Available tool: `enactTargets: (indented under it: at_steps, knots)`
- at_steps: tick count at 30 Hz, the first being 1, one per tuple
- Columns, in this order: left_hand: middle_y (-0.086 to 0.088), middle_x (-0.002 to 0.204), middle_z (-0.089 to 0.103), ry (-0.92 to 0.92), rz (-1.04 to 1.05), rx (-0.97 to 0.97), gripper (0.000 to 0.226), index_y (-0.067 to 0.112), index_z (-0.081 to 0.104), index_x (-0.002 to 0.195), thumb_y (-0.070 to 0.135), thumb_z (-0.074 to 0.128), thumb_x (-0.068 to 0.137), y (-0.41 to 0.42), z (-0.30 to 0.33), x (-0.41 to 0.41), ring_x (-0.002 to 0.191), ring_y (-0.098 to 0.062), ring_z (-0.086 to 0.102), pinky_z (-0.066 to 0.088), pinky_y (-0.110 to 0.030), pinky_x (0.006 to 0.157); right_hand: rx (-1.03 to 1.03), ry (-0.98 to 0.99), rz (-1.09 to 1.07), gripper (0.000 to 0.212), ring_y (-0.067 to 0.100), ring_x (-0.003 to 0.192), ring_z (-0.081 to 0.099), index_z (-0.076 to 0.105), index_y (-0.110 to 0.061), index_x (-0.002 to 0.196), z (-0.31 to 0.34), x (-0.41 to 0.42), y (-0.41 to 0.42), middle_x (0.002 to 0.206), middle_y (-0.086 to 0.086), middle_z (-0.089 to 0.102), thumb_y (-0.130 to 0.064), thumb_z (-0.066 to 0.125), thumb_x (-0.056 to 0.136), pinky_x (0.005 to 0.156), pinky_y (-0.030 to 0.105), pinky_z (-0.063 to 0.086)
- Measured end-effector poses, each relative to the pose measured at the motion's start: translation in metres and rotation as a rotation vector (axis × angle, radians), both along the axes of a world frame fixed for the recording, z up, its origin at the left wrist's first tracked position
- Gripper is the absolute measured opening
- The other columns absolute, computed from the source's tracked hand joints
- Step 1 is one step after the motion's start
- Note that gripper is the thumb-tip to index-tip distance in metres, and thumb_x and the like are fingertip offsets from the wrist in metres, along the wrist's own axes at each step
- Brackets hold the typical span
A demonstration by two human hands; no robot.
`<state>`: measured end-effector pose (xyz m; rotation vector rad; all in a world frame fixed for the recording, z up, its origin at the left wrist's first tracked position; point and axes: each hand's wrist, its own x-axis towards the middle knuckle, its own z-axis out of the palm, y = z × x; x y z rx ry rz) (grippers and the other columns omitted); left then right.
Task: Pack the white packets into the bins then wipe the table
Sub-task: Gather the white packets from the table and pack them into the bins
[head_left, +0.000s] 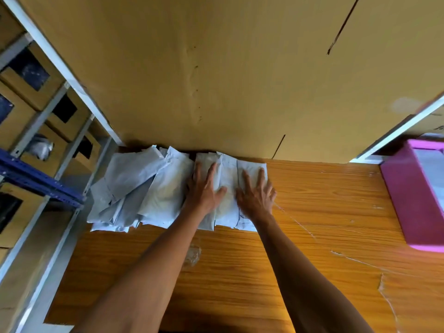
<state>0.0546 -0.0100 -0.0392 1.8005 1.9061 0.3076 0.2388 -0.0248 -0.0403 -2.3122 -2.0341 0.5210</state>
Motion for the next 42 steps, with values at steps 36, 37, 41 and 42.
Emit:
enactTargets:
  at_steps: [36,37,41,42]
  knots:
    - [0.0,0.178,-0.008,0.018,-0.309,0.297,0.077,0.038,0.006,0.169,0.043,0.034,0.098,-0.068,0.07,0.124,0.163,-0.033,0.008,0.041,-0.057,0.117,0.246,-0.007,-0.078,0.075,0.026,0.163,0.006,0.017,-0.032,0.165,0.091,0.109,-0.086,0.176,0.005,0.009,-0.041,0.047,0.097,0.113,0.062,0.036]
    - [-0.002,0.178,-0.007,0.02,-0.32,0.306,0.077,0.037,0.007,0.169,0.046,0.028,0.096,-0.071,0.074,0.135,0.163,-0.032,0.006,0.036,-0.058,0.121,0.256,-0.006,-0.087,0.075,0.026,0.163,0.007,0.018,-0.032,0.165,0.094,0.119,-0.091,0.176,0.005,0.009,-0.041,0.047,0.097,0.113,0.062,0.036]
    - [-0.003,0.178,-0.004,0.07,-0.351,0.319,0.078,0.032,0.008,0.17,0.052,0.02,0.095,-0.082,0.084,0.185,0.162,-0.033,0.013,0.033,-0.056,0.123,0.302,-0.001,-0.115,0.076,0.028,0.162,0.01,0.019,-0.031,0.165,0.109,0.166,-0.112,0.176,0.007,0.011,-0.04,0.048,0.095,0.109,0.061,0.038]
    - [-0.003,0.178,-0.002,0.073,-0.358,0.332,0.077,0.032,0.008,0.17,0.051,0.023,0.097,-0.086,0.088,0.201,0.16,-0.033,0.016,0.036,-0.056,0.12,0.32,0.002,-0.129,0.076,0.029,0.162,0.011,0.02,-0.031,0.165,0.112,0.18,-0.118,0.175,0.007,0.012,-0.04,0.048,0.094,0.108,0.061,0.039]
